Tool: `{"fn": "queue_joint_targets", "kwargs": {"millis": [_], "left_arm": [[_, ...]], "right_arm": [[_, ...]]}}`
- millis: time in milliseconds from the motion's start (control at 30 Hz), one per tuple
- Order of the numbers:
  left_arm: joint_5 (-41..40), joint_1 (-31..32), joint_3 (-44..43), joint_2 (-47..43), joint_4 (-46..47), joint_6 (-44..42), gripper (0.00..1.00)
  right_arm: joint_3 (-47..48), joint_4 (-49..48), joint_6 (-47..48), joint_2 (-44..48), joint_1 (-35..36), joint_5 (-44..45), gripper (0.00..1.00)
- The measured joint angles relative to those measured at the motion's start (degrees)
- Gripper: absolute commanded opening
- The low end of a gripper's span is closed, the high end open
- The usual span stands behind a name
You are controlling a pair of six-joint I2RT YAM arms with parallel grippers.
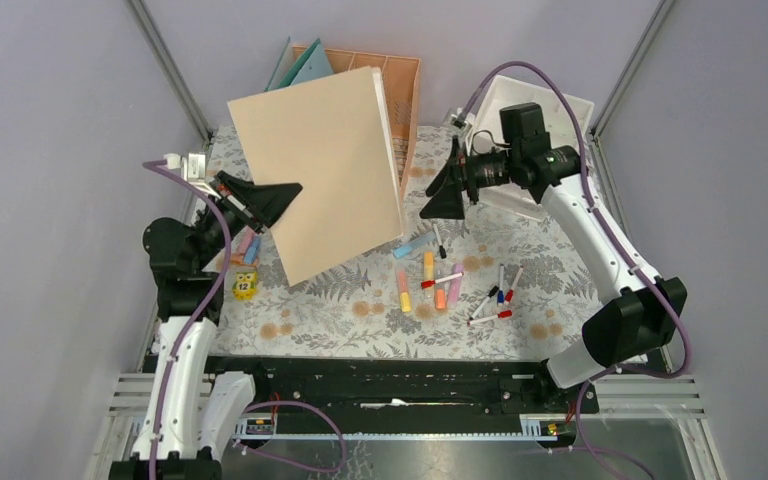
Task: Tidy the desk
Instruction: Pick up the folder from the center of the board.
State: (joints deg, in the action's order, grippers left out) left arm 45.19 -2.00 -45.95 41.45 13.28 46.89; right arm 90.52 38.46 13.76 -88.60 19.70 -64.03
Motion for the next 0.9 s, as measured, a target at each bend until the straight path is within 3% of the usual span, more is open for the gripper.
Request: {"fn": "queue_joint_targets", "kwargs": {"millis": [100, 267, 533, 633, 767, 833, 900], "left_arm": [[-0.3, 1.4, 0.0, 3.1, 8.9, 4.4, 0.00], [-2.4, 7.0, 0.0, 7.0, 13.9, 6.4, 0.00], [-5.1, 11.7, 0.0, 9.2, 20.2, 8.7, 0.00], [-5.9, 12.4, 0.0, 10.1, 22.5, 9.7, 0.00], [-6.8, 13.2, 0.0, 11.7, 24.3, 10.7, 0.00], [-7.1, 13.6, 0.0, 12.7, 24.6, 11.1, 0.00], [-7.1, 13.7, 0.0, 13.4, 24.7, 11.7, 0.00]], "right_arm": [[-0.8, -5.3, -6.4, 0.4, -1.6, 1.9, 1.00], [-3.0, -17.9, -21.2, 0.4, -2.9, 2.1, 1.00], [-15.0, -59.6, -57.4, 0.3, -2.8, -6.8, 1.00], [-18.5, -74.8, -70.3, 0.2, -2.8, -8.8, 0.94], [-18.8, -85.3, -77.5, 0.2, -1.7, -10.5, 0.57], [-18.8, -87.3, -78.7, 0.2, -0.9, -10.9, 0.33], [-18.8, -86.9, -78.2, 0.2, -0.5, -11.5, 0.02]]}}
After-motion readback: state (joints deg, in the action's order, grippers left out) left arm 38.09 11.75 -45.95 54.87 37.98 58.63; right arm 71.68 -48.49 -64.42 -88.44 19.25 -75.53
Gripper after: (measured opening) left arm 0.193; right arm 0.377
